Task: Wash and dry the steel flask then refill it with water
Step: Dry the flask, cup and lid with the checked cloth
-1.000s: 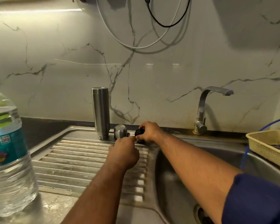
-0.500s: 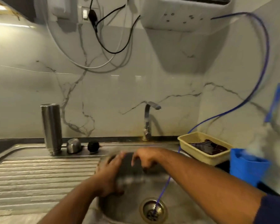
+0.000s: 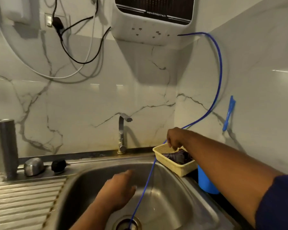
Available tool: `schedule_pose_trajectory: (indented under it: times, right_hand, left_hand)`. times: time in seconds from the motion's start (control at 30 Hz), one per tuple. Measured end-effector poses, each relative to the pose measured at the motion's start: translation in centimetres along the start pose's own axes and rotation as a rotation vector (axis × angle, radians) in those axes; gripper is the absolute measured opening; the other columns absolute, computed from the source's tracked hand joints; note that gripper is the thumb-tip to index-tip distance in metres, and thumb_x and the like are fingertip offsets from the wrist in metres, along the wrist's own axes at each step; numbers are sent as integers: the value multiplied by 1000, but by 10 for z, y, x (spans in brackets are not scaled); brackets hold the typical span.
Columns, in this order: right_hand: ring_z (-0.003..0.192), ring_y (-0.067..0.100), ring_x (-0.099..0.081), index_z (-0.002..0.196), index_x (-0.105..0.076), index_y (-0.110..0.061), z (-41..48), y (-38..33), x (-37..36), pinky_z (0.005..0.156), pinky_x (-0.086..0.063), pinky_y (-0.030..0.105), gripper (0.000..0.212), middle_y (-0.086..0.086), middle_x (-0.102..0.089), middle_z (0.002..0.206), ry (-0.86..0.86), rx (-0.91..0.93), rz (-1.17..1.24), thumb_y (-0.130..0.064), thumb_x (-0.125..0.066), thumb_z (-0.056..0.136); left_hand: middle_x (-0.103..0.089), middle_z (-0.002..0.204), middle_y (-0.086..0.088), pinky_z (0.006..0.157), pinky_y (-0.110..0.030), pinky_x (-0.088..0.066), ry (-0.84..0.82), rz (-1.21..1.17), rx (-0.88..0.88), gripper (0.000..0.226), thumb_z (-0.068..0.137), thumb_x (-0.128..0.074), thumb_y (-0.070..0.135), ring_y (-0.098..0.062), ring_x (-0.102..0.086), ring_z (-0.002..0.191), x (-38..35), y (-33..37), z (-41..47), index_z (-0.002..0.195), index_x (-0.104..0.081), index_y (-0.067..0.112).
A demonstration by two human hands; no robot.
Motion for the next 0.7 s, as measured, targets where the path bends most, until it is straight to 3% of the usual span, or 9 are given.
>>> schedule_pose_trajectory:
  times: [0.1,0.27,0.5,0.7]
  right_hand:
    - [108,28,-68,121,-68,-10,9,22,-31,93,-57,39,53,12,-68,126,-46,-74,-27,-15,-86,72]
    - [114,30,-65,136,-57,-11,16,37,-57,94,-55,40,77,10,-65,132,-41,-175,38,-44,-87,73]
    - [125,29,-58,139,-52,-12,28,38,-51,93,-48,38,44,9,-57,138,78,-274,104,-15,-60,96]
    - [115,30,-62,123,-61,-13,30,46,-6,80,-44,36,27,9,-63,126,259,-311,151,-18,-57,97]
  left_hand:
    - [-53,147,16,116,-30,-39,-98,81,14,64,92,-65,47,-6,-48,135,-14,-18,-1,150,-41,37]
    - [-56,142,17,107,-16,-41,-76,8,11,62,92,-70,40,0,-53,128,-6,-32,4,148,-44,35]
    - [-55,143,17,111,-21,-40,-99,20,23,64,91,-68,46,-1,-51,131,-14,-38,11,149,-43,36]
    - [-55,142,19,112,-23,-41,-85,9,54,63,90,-69,47,0,-51,130,-12,-46,15,147,-43,40]
Point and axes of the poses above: each hand's wrist, its own z-axis towards the middle knuckle, its own x-axis out of the back of the hand, y = z × x, the point moved 10 cm from there along z, towards the middle knuckle
